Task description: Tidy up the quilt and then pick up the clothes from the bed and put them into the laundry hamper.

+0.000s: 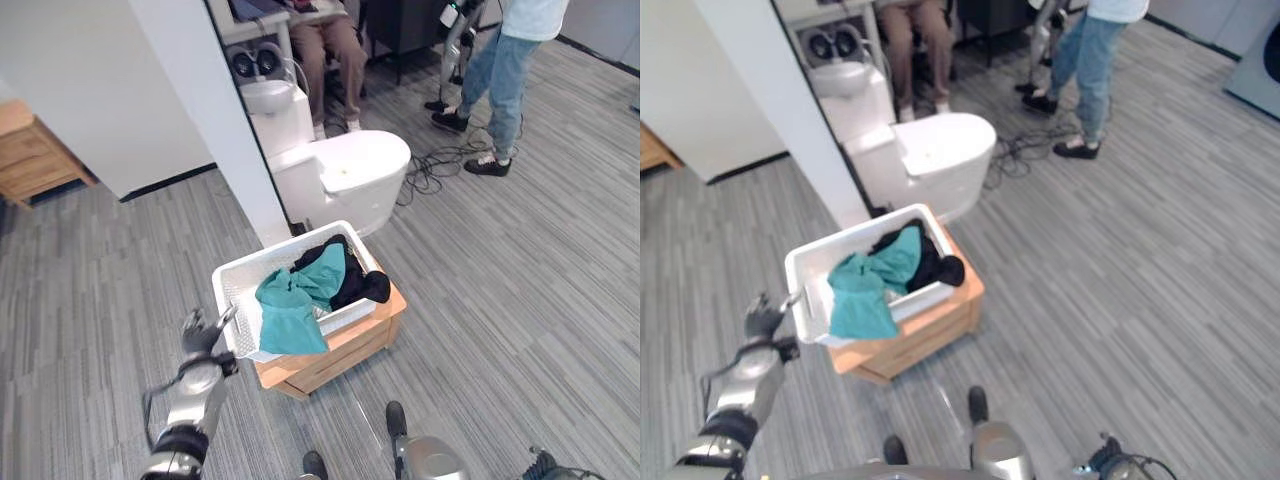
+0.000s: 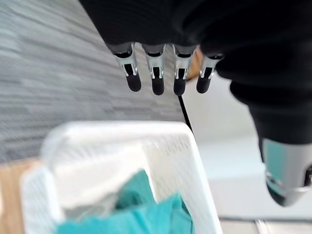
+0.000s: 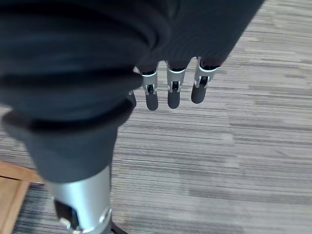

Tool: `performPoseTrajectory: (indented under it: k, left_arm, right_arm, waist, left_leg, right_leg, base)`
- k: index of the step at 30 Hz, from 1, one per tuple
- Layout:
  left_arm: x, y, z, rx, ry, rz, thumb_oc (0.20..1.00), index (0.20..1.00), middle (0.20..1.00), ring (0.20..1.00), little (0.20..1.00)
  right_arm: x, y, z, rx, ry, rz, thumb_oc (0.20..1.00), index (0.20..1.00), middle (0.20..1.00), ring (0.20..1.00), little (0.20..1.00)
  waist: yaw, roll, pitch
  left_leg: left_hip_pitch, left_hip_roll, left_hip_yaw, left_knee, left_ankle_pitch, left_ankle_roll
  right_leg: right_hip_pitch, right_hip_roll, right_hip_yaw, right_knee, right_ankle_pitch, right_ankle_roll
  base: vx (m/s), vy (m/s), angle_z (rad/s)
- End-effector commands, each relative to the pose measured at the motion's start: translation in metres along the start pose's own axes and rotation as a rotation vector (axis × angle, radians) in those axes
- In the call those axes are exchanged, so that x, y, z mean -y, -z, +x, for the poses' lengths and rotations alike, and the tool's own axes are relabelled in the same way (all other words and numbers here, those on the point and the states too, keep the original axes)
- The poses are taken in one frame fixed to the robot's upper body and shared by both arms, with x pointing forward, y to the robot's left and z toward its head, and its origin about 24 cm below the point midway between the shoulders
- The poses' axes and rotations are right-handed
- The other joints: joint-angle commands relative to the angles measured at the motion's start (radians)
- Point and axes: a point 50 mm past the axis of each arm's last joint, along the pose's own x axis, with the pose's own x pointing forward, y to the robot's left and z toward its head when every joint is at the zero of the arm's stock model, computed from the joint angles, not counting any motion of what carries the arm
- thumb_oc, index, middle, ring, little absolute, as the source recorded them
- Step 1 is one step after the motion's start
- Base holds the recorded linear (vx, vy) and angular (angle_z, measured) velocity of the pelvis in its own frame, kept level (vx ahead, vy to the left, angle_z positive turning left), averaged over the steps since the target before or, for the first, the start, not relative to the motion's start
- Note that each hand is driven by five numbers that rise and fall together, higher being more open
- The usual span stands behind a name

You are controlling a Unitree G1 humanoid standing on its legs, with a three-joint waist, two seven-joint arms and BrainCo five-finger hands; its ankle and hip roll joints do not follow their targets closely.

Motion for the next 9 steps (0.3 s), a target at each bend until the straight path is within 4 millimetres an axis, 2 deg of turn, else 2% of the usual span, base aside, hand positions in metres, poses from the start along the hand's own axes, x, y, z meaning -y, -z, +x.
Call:
performPoseTrajectory:
  k: [1, 2, 3, 4, 5, 6, 7, 9]
  left_arm:
    - [-0.02, 0.003, 0.005, -0.025, -0.053, 0.05, 1.0, 1.0, 1.0, 1.0, 1.0]
    - [-0.027, 0.026, -0.001, -0.108, -0.074, 0.068, 1.0, 1.0, 1.0, 1.0, 1.0]
    - [-0.035, 0.064, -0.016, -0.259, -0.106, 0.099, 1.0, 1.0, 1.0, 1.0, 1.0]
    - [-0.035, 0.064, -0.016, -0.259, -0.106, 0.099, 1.0, 1.0, 1.0, 1.0, 1.0]
    - [-0.036, 0.08, -0.024, -0.317, -0.111, 0.106, 1.0, 1.0, 1.0, 1.0, 1.0]
    - [-0.038, 0.11, -0.041, -0.443, -0.112, 0.12, 1.0, 1.0, 1.0, 1.0, 1.0]
    - [-0.039, 0.121, -0.048, -0.489, -0.113, 0.132, 1.0, 1.0, 1.0, 1.0, 1.0]
    - [-0.038, 0.128, -0.053, -0.523, -0.104, 0.156, 1.0, 1.0, 1.0, 1.0, 1.0]
  right_arm:
    - [-0.002, -0.028, 0.003, 0.069, -0.002, -0.013, 1.0, 1.0, 1.0, 1.0, 1.0]
    - [-0.001, -0.039, 0.003, 0.103, 0.005, -0.002, 1.0, 1.0, 1.0, 1.0, 1.0]
    - [0.0, -0.057, 0.002, 0.16, 0.013, 0.027, 1.0, 1.0, 1.0, 1.0, 1.0]
    - [0.0, -0.057, 0.002, 0.159, 0.013, 0.027, 1.0, 1.0, 1.0, 1.0, 1.0]
    - [0.0, -0.065, 0.002, 0.184, 0.015, 0.037, 1.0, 1.0, 1.0, 1.0, 1.0]
    - [0.0, -0.077, 0.001, 0.219, 0.018, 0.052, 1.0, 1.0, 1.0, 1.0, 1.0]
    - [-0.002, -0.08, 0.0, 0.225, 0.01, 0.051, 1.0, 1.0, 1.0, 1.0, 1.0]
    - [-0.004, -0.084, 0.0, 0.23, 0.003, 0.043, 1.0, 1.0, 1.0, 1.0, 1.0]
  waist:
    - [0.01, -0.054, -0.023]
    - [0.017, -0.054, -0.026]
    - [0.029, -0.056, -0.036]
    - [0.029, -0.056, -0.036]
    - [0.035, -0.058, -0.04]
    - [0.048, -0.059, -0.048]
    - [0.052, -0.061, -0.051]
    - [0.057, -0.062, -0.053]
  left_leg:
    - [0.009, 0.015, -0.004, 0.004, -0.044, -0.033]
    - [0.012, 0.015, -0.007, 0.004, -0.045, -0.033]
    - [0.012, 0.012, -0.01, 0.004, -0.046, -0.03]
    - [0.012, 0.012, -0.01, 0.004, -0.047, -0.03]
    - [0.012, 0.011, -0.013, 0.004, -0.048, -0.028]
    - [0.012, 0.008, -0.019, 0.004, -0.05, -0.025]
    - [0.012, 0.007, -0.023, 0.004, -0.052, -0.024]
    - [0.012, 0.006, -0.027, 0.004, -0.053, -0.023]
  right_leg:
    - [0.086, -0.071, 0.036, 0.0, -0.179, 0.116]
    - [0.089, -0.072, 0.036, 0.0, -0.179, 0.116]
    - [0.092, -0.075, 0.034, 0.0, -0.179, 0.116]
    - [0.092, -0.075, 0.034, 0.0, -0.179, 0.116]
    - [0.094, -0.076, 0.032, 0.0, -0.18, 0.116]
    - [0.099, -0.079, 0.028, 0.0, -0.182, 0.115]
    - [0.101, -0.081, 0.025, 0.0, -0.183, 0.116]
    - [0.103, -0.082, 0.023, 0.0, -0.184, 0.116]
  base:
    - [-0.01, 0.03, 0.06]
    - [-0.02, 0.039, 0.13]
    - [-0.01, 0.04, 0.1]
    - [-0.01, 0.038, 0.07]
    - [-0.01, 0.041, 0.02]
    - [-0.01, 0.051, 0.06]
    - [0.0, 0.041, 0.08]
    - [-0.01, 0.012, 0.04]
